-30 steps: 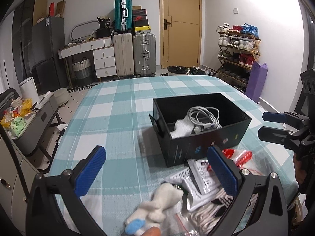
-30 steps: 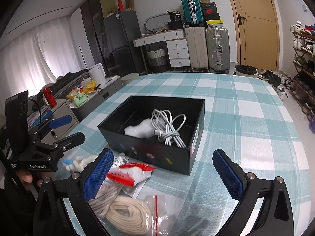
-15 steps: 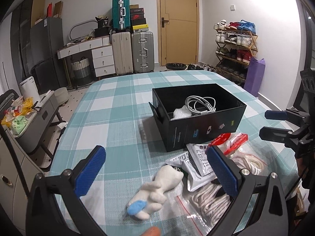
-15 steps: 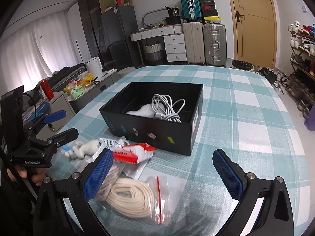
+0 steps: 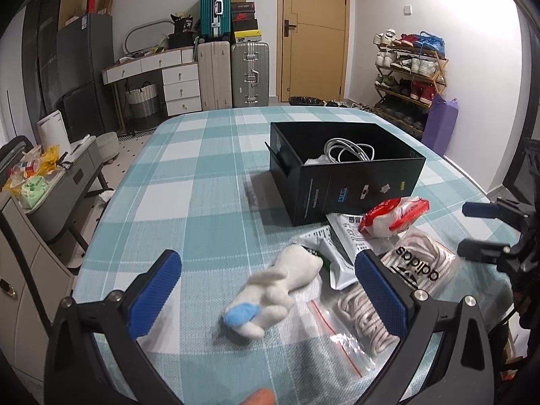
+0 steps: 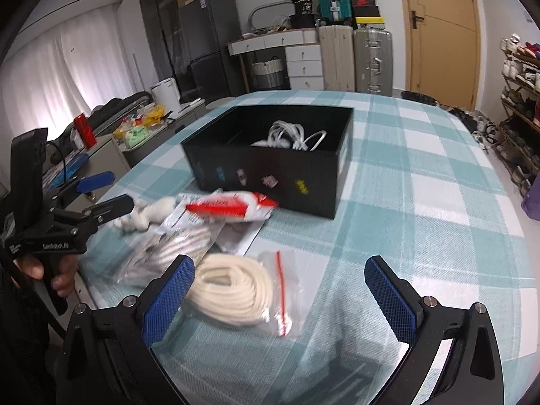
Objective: Organize soft objects
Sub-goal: 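Withdraw both tools from the box back toward the remaining items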
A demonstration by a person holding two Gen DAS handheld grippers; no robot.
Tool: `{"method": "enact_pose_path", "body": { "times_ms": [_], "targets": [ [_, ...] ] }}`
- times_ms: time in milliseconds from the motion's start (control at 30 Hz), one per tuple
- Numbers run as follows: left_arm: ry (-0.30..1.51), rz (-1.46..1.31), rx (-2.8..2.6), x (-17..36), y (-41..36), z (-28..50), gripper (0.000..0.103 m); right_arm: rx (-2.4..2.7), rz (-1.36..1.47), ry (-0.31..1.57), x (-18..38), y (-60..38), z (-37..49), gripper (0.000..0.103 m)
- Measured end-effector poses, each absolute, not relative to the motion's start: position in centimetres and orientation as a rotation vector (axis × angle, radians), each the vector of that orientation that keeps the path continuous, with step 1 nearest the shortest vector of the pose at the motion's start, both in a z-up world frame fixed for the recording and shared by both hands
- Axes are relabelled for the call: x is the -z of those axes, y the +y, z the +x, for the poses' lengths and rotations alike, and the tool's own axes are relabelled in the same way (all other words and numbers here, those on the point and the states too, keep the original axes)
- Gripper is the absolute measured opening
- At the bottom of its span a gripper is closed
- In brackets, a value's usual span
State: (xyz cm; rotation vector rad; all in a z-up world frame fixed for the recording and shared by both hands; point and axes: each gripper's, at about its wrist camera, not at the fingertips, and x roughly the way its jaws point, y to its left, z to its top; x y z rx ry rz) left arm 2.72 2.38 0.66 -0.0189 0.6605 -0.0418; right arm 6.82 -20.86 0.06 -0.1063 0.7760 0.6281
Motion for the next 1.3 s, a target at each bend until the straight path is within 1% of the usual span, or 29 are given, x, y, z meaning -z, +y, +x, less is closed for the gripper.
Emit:
{"method": "enact_pose_path", "body": {
  "times_ms": [367,833,1300],
  "targets": [
    [0.678,-0.029,0.043,0.0,2.6,2.3,0.103,-0.693,-0.188,0.808,1.3,-18.7,5.5,0.102],
    [0.699,-0.028,0.06,0.6,2.5,2.5,0.103,-0.751,-0.257,0.849,2.7,-18.2,4.7,0.102],
    [0.747,-0.034,0.045,1.8,3.1,3.1,0.103,-0.694,-0.27,0.879,3.7,-15.5,6.2,0.102]
  ]
}}
